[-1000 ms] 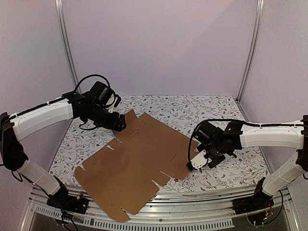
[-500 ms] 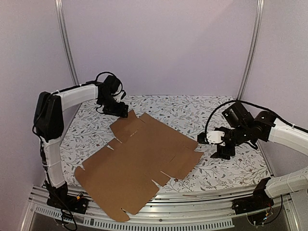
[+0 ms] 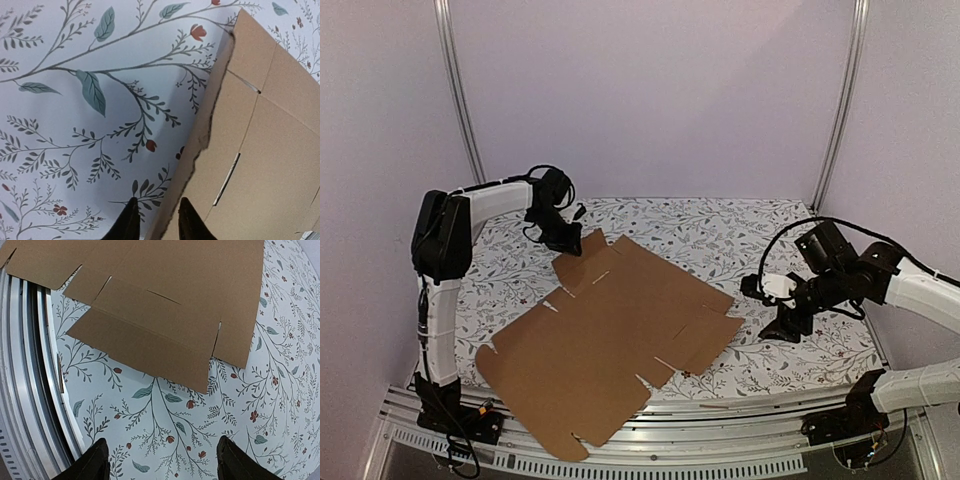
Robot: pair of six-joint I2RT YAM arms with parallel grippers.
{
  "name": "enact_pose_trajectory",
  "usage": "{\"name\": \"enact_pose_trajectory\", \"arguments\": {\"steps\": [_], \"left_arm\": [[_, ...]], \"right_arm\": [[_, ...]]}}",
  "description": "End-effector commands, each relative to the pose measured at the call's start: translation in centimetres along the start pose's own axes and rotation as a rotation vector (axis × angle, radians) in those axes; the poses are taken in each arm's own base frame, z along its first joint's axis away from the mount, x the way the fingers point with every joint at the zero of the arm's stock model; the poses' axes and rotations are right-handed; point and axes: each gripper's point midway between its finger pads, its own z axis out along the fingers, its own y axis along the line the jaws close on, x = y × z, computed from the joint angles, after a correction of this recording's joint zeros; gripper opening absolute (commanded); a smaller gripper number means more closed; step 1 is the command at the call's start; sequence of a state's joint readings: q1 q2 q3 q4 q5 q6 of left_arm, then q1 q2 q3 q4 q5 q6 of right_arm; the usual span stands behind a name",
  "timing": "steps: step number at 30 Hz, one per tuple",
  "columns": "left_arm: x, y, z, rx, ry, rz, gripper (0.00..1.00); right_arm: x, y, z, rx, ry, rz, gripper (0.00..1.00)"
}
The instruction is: Fold the paper box
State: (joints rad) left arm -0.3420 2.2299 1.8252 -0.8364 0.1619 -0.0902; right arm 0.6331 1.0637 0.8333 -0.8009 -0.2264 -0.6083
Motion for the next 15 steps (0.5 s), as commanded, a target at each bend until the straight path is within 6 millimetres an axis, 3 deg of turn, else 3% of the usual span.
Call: {"name": "enact_pose_trajectory", "arguments": {"steps": [1,6,11,15], "left_arm": [[-0.2,-1.4,0.2,0.106,0.009,-0.046,0.17],[-1.3,-2.2,-0.2,0.147,-0.026,-0.089,0.00],[-2.5,-2.0,-1.0,0.201,-0.090,-0.258,0.00],[-0.8,-3.7,-1.7,0.317,-0.099,-0.407,0.00]], "right_arm": [[-0.4,-1.8,0.8,0.049,0.000,0.073,0.72],[0.4,-3.7,1.5,0.081,0.036,0.161,0.71],[0.0,-3.6,1.1,0.075,0.010,0.156,0.71],[0.3,-3.4,0.7,0.086,0.004,0.135,0.71]]}}
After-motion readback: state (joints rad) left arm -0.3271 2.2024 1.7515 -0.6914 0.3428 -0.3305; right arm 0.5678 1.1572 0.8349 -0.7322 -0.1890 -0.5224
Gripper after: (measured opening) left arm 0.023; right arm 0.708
